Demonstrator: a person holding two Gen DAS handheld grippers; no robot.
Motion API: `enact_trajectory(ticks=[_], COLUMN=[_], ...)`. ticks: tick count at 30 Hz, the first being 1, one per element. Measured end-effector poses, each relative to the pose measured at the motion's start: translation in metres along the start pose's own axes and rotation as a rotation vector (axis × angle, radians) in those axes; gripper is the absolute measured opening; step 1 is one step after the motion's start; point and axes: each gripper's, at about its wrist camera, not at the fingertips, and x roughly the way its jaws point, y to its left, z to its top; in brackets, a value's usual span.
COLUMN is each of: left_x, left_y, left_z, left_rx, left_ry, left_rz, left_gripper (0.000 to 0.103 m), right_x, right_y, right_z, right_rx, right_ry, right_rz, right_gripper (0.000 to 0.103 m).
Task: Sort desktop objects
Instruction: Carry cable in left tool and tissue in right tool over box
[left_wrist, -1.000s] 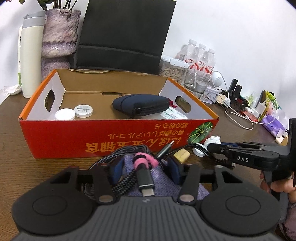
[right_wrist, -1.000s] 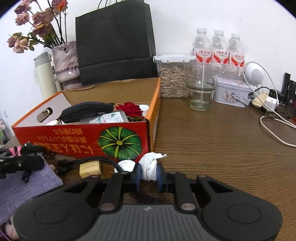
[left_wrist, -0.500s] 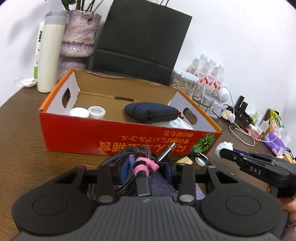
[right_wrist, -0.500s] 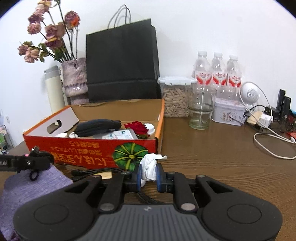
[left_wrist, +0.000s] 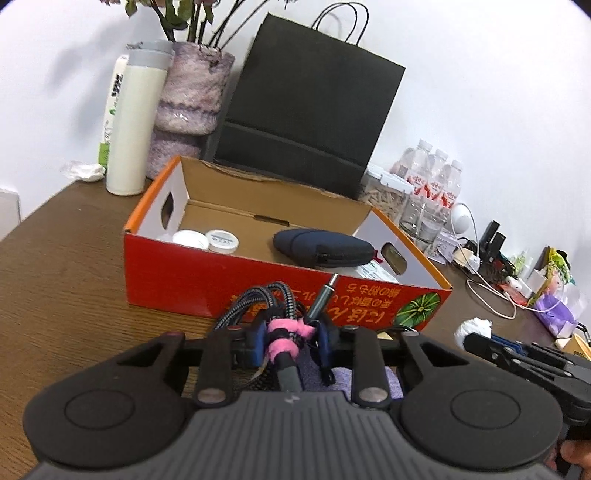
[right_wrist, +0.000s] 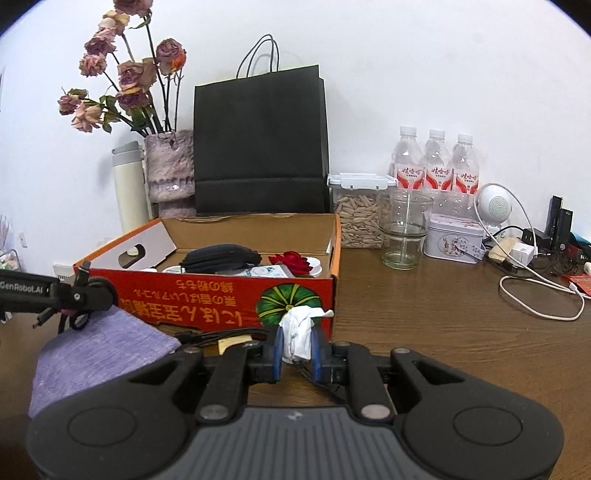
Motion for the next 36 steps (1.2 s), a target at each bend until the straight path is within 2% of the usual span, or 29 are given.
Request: enact_trajectory(ticks=[11, 20, 28, 36], left_x=[-0.022, -0.045, -0.049, -0.031], left_y=[0.001, -0.008, -0.017, -0.027], left_z=[0.001, 0.008, 0.032, 0.054], left_rx=[-0.004, 0.03, 0.062, 0.084], left_ry=[-0.069, -0.145, -0.217, -0.28], left_rz=[0.009, 0.01, -0.002, -0.008], left_gripper=[0.025, 0.025, 0.025, 0.025], right_x=[-0.016, -0.027, -0.026, 0.001], right_y=[0.004, 0.009, 0.012, 0.018], right_z=[-0.003, 0.005, 0.034, 0.065], right_rx=[0.011, 0.004, 0.014, 0.026], right_ry=[-0.023, -0.071, -0.146, -0.193], right_rz=[0.01, 0.02, 0.031, 0.042], right_gripper=[0.014, 0.014, 0.014, 0.014])
